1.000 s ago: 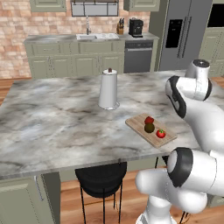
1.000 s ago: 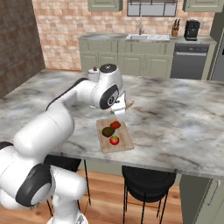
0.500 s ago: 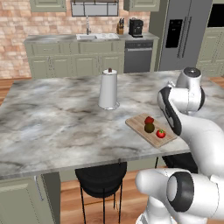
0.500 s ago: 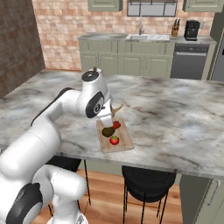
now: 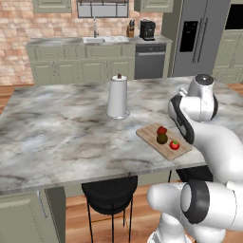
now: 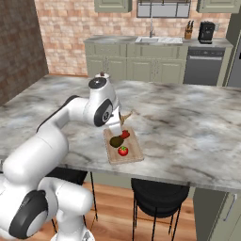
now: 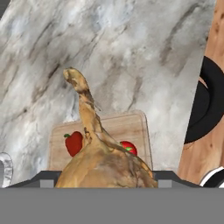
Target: Place the avocado, onion, tomato, and bell pepper on the cutting board.
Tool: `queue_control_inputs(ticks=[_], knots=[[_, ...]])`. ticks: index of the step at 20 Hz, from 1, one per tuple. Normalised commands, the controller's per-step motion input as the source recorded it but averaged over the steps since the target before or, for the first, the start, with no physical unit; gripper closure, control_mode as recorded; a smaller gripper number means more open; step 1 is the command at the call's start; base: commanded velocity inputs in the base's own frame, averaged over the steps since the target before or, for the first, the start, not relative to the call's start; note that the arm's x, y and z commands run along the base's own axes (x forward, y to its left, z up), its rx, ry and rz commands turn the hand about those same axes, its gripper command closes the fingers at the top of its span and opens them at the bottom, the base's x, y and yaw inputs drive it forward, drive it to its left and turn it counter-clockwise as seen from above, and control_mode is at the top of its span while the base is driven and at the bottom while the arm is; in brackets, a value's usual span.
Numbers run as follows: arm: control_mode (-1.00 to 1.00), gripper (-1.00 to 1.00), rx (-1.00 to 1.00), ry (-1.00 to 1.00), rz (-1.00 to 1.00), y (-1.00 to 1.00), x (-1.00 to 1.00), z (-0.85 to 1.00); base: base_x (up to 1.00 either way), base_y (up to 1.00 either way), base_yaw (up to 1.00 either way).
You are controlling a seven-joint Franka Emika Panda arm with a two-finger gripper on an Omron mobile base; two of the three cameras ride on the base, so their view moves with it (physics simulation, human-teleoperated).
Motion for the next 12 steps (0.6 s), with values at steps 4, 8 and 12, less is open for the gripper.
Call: queue_control_inputs(ticks=[4,8,12], knots=[[-1.0,1.0,0.0,0.0,0.0,0.05,0.04,0.0,0.0,0.0,0.0],[-1.0,1.0,0.0,0.0,0.0,0.05,0.04,-0.06,0.0,0.0,0.0],[-1.0,1.0,0.0,0.0,0.0,0.0,0.07,-0.13,0.0,0.0,0.0]])
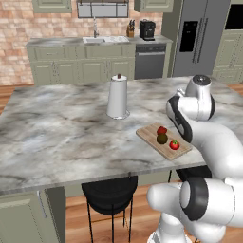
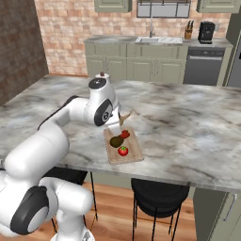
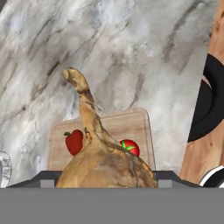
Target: Place the avocado, onion, tomato, and bell pepper on the cutting board.
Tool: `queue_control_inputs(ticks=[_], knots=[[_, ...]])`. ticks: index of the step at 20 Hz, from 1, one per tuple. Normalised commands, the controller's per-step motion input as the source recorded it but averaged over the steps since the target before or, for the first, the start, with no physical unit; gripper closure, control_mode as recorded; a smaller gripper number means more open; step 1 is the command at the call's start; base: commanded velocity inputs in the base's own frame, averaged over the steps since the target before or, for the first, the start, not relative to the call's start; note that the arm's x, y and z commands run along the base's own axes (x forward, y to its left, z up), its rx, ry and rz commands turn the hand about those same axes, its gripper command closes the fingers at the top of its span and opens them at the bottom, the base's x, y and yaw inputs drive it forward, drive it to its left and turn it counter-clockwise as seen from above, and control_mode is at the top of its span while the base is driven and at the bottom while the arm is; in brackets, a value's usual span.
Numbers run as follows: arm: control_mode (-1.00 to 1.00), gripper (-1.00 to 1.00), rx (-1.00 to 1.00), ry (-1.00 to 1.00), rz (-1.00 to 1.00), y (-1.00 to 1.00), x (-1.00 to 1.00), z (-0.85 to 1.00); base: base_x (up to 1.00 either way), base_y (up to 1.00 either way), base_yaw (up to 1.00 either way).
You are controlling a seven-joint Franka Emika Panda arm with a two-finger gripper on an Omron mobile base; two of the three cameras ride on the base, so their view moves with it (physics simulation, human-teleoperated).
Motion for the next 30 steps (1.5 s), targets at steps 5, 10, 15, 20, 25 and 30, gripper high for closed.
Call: queue_control_inputs(ticks=[5,10,15,20,25,30], knots=[[-1.0,1.0,0.0,0.0,0.0,0.0,0.07,-0.21,0.0,0.0,0.0],[-1.0,1.0,0.0,0.0,0.0,0.0,0.08,-0.21,0.0,0.0,0.0],[-1.0,1.0,0.0,0.0,0.0,0.0,0.12,-0.19,0.0,0.0,0.0],[-1.0,1.0,0.0,0.0,0.0,0.0,0.16,-0.22,0.0,0.0,0.0],[-1.0,1.0,0.0,0.0,0.0,0.0,0.11,-0.25,0.0,0.0,0.0],[-1.0,1.0,0.0,0.0,0.0,0.0,0.09,-0.21,0.0,0.0,0.0]])
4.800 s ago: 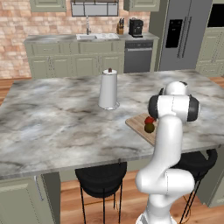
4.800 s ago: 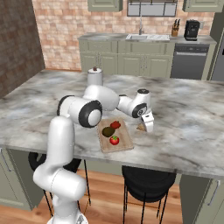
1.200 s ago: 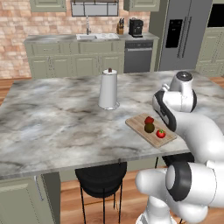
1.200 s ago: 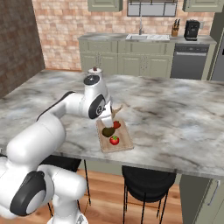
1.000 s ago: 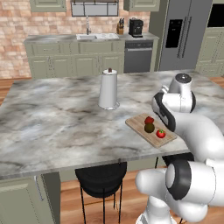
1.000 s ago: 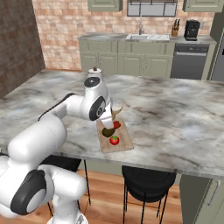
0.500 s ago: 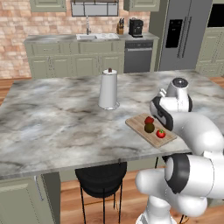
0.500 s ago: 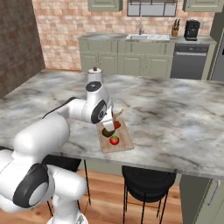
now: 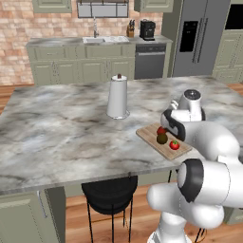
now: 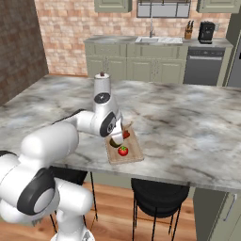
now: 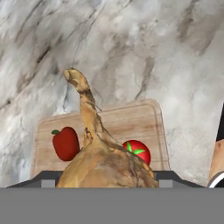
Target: Place the avocado, onion, tomato, and bell pepper on the cutting board.
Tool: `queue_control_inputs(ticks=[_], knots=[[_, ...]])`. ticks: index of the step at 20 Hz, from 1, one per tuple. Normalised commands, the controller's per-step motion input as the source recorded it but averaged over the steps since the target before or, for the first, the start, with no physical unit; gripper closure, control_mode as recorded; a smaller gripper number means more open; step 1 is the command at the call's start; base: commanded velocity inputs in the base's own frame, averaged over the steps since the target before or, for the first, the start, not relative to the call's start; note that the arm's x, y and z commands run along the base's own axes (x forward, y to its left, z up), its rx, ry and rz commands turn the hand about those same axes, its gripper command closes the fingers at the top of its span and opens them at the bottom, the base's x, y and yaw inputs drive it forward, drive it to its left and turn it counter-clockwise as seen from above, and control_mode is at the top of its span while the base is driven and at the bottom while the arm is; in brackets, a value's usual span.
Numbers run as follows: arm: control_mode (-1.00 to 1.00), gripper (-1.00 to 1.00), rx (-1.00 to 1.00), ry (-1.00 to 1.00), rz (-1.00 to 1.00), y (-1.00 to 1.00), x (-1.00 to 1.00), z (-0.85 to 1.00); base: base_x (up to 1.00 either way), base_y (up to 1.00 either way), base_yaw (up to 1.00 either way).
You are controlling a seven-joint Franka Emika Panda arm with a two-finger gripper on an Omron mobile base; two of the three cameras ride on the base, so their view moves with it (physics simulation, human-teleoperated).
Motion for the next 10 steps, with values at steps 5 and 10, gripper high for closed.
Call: queue_control_inputs(ticks=[5,10], knots=[[-1.0,1.0,0.0,0.0,0.0,0.0,0.02,-0.19,0.0,0.0,0.0],[-1.0,1.0,0.0,0.0,-0.01,0.0,0.0,-0.14,0.0,0.0,0.0]])
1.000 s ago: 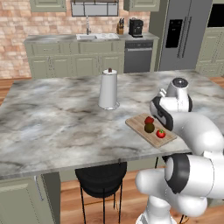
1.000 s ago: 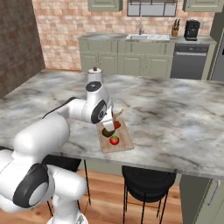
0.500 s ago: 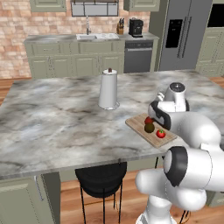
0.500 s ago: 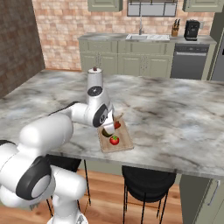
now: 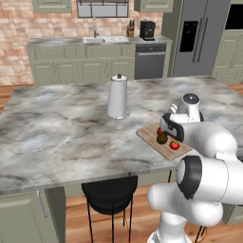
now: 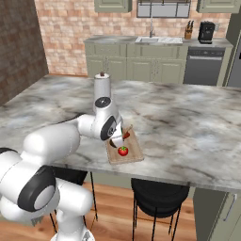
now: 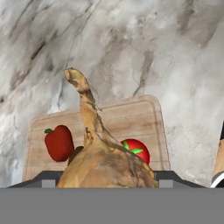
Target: Place the avocado, onion, tomato, and bell pepper on the cutting board.
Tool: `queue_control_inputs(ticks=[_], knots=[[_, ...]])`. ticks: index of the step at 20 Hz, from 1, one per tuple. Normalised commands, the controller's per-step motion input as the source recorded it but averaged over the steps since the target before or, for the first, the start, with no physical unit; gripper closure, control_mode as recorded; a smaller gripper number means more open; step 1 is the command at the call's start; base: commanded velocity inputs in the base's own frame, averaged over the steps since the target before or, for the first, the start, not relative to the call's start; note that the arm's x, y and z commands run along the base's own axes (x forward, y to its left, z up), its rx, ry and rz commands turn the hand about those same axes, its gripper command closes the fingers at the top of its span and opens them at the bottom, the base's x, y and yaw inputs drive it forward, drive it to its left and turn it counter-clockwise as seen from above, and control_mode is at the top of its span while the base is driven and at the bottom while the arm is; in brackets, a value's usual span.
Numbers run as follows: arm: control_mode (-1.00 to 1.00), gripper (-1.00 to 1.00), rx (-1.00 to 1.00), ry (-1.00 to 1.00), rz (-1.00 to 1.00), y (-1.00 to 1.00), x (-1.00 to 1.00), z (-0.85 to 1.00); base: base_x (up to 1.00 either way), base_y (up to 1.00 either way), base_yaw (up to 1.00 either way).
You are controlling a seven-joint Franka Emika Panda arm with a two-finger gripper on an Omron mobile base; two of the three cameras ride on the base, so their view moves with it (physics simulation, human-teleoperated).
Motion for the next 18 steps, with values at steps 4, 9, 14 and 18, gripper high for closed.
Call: queue_control_inputs(ticks=[4,9,14,18], knots=[[-1.0,1.0,0.0,0.0,-0.06,0.0,0.0,-0.08,0.0,0.0,0.0],[-1.0,1.0,0.0,0.04,-0.16,0.0,0.0,-0.06,0.0,0.0,0.0],[-1.0,1.0,0.0,0.07,-0.12,0.0,0.14,-0.03,0.0,0.0,0.0],[-1.0,1.0,0.0,0.05,0.0,-0.04,0.26,-0.05,0.0,0.0,0.0]])
